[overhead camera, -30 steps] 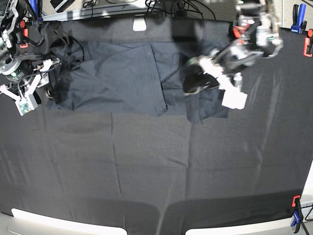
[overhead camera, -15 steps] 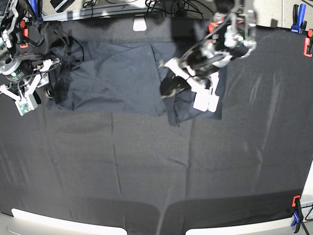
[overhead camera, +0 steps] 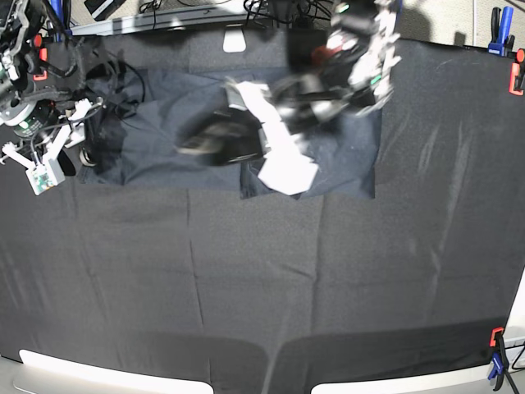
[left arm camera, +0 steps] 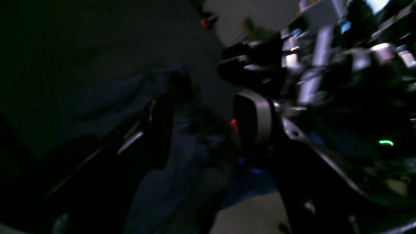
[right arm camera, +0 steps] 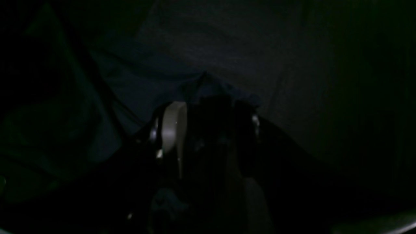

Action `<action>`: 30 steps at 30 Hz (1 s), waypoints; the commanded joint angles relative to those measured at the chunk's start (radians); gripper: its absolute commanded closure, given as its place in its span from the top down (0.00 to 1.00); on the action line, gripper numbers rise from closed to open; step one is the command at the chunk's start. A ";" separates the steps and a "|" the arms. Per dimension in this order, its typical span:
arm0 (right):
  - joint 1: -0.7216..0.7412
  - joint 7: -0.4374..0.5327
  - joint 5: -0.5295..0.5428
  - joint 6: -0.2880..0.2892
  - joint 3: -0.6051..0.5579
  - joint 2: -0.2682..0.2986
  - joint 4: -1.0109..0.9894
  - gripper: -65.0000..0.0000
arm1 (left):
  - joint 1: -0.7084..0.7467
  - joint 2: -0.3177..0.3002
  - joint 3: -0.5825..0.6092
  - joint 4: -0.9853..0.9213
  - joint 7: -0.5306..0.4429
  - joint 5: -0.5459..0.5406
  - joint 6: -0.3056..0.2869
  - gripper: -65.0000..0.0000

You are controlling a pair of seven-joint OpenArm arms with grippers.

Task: Layout the t-shirt on the table in an organized manner, then fold the t-shirt properly
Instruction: 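Move the left gripper to the strip's end near it and grasp, then fold the grasped end with the left gripper over toward the middle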

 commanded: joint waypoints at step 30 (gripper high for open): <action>0.005 0.002 0.018 -0.008 0.008 0.016 0.013 0.37 | -0.021 -0.024 -0.146 -0.112 -0.150 0.268 0.026 0.47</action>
